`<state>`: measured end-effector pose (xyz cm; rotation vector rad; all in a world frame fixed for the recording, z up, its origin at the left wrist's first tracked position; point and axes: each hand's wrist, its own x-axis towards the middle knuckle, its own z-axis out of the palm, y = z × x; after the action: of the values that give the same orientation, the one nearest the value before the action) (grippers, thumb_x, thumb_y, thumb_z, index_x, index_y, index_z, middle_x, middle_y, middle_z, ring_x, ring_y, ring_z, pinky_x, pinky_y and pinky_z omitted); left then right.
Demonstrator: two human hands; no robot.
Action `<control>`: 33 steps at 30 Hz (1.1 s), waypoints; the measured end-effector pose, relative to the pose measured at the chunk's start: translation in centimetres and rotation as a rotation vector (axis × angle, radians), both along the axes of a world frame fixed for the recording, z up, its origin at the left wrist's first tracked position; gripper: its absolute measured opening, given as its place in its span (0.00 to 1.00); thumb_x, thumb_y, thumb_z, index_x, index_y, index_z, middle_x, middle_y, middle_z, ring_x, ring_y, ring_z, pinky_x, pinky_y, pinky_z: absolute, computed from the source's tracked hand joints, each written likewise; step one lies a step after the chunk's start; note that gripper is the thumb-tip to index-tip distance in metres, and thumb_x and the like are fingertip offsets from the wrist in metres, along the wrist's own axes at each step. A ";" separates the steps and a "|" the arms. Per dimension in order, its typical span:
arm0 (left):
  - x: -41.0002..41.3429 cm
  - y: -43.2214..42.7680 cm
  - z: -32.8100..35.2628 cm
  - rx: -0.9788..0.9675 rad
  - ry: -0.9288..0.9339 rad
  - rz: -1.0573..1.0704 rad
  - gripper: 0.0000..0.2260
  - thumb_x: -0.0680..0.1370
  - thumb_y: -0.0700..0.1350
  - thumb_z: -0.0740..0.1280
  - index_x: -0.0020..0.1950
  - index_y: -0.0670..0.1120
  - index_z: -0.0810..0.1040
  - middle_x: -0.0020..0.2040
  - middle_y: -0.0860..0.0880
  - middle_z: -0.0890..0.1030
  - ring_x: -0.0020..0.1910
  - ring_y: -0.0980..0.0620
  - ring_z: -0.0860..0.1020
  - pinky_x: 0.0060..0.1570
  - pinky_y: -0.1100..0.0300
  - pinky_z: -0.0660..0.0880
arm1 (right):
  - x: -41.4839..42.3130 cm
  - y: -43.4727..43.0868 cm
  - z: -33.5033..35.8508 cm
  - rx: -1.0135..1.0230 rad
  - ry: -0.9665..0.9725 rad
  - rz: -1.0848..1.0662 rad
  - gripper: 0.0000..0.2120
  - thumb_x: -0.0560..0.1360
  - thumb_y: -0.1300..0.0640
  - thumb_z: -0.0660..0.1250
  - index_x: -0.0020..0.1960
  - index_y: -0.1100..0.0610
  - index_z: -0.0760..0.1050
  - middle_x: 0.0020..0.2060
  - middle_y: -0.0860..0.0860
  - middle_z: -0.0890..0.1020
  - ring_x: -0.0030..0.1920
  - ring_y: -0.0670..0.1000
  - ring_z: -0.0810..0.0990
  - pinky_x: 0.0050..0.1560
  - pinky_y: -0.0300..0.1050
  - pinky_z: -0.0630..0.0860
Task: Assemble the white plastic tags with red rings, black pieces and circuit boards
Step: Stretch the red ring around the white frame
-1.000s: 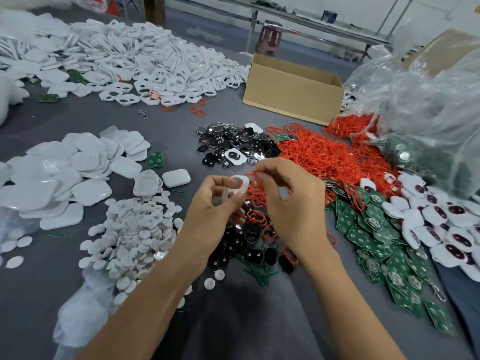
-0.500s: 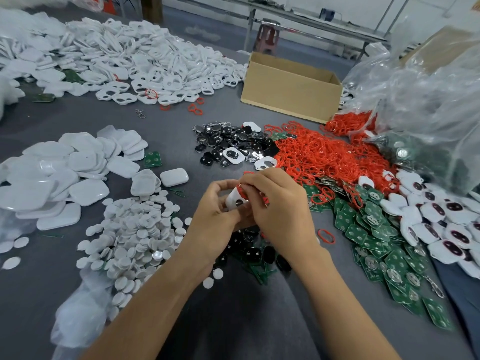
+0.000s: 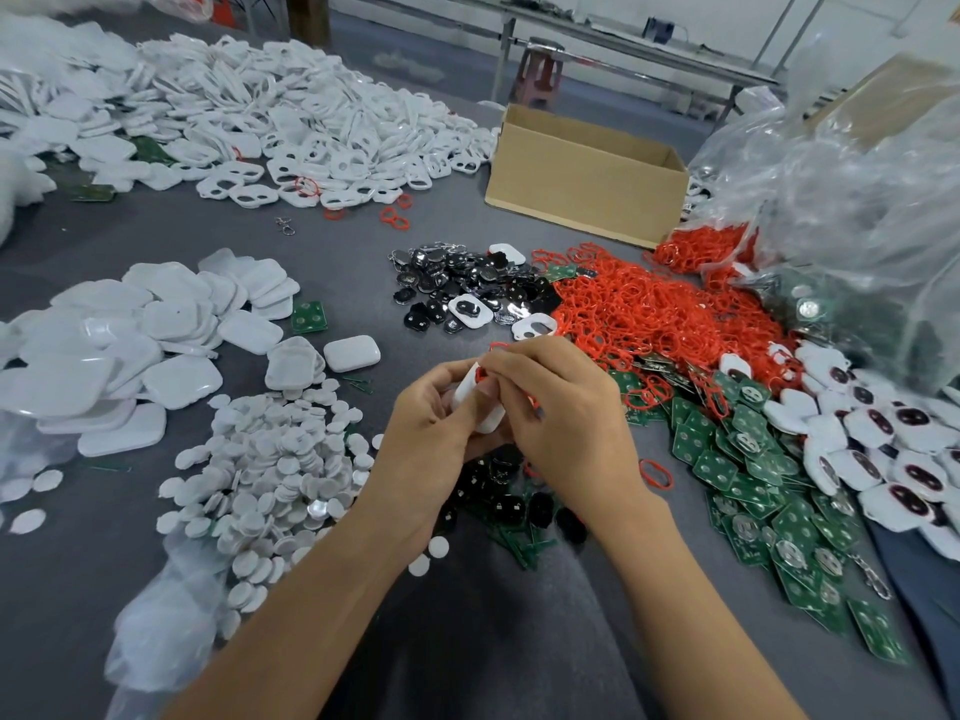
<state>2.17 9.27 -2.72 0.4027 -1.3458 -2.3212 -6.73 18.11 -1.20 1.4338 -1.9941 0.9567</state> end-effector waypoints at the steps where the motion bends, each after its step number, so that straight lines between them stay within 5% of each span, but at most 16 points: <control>1: 0.0 0.0 0.0 0.002 0.006 0.007 0.11 0.74 0.45 0.67 0.55 0.43 0.79 0.42 0.48 0.85 0.42 0.54 0.83 0.42 0.62 0.80 | 0.0 0.0 0.0 -0.007 -0.005 0.006 0.06 0.73 0.68 0.68 0.45 0.63 0.83 0.40 0.56 0.82 0.40 0.58 0.80 0.37 0.51 0.77; 13: -0.1 0.3 -0.1 -0.204 -0.010 0.218 0.06 0.81 0.37 0.64 0.52 0.45 0.79 0.43 0.45 0.83 0.42 0.53 0.83 0.43 0.61 0.80 | 0.9 -0.4 0.3 -0.108 -0.118 -0.001 0.06 0.72 0.69 0.71 0.45 0.62 0.84 0.37 0.55 0.81 0.37 0.55 0.80 0.37 0.47 0.76; 19: -0.1 0.1 -0.1 -0.179 -0.034 0.165 0.07 0.80 0.39 0.65 0.56 0.44 0.80 0.50 0.40 0.84 0.51 0.43 0.83 0.52 0.51 0.81 | 0.2 -0.2 1.1 -0.097 -0.385 0.046 0.11 0.69 0.70 0.71 0.46 0.58 0.84 0.42 0.51 0.83 0.44 0.47 0.80 0.46 0.38 0.75; 22: -0.1 0.2 0.0 -0.162 -0.016 0.152 0.07 0.80 0.38 0.65 0.54 0.44 0.80 0.49 0.41 0.84 0.48 0.48 0.84 0.47 0.59 0.81 | 0.2 0.2 1.3 -0.050 -0.288 0.050 0.10 0.70 0.70 0.71 0.47 0.59 0.84 0.42 0.52 0.83 0.43 0.48 0.80 0.45 0.36 0.75; 33: -0.1 0.4 0.4 -0.085 0.072 0.101 0.09 0.80 0.39 0.62 0.56 0.44 0.81 0.52 0.42 0.85 0.52 0.50 0.83 0.49 0.61 0.80 | 0.7 0.3 1.2 -0.177 -0.162 -0.085 0.05 0.71 0.69 0.72 0.43 0.61 0.84 0.37 0.51 0.84 0.37 0.49 0.82 0.39 0.42 0.77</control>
<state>2.06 9.67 -2.31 0.3491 -1.3526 -2.1672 -5.99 18.43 -0.02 1.2002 -2.0088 1.2126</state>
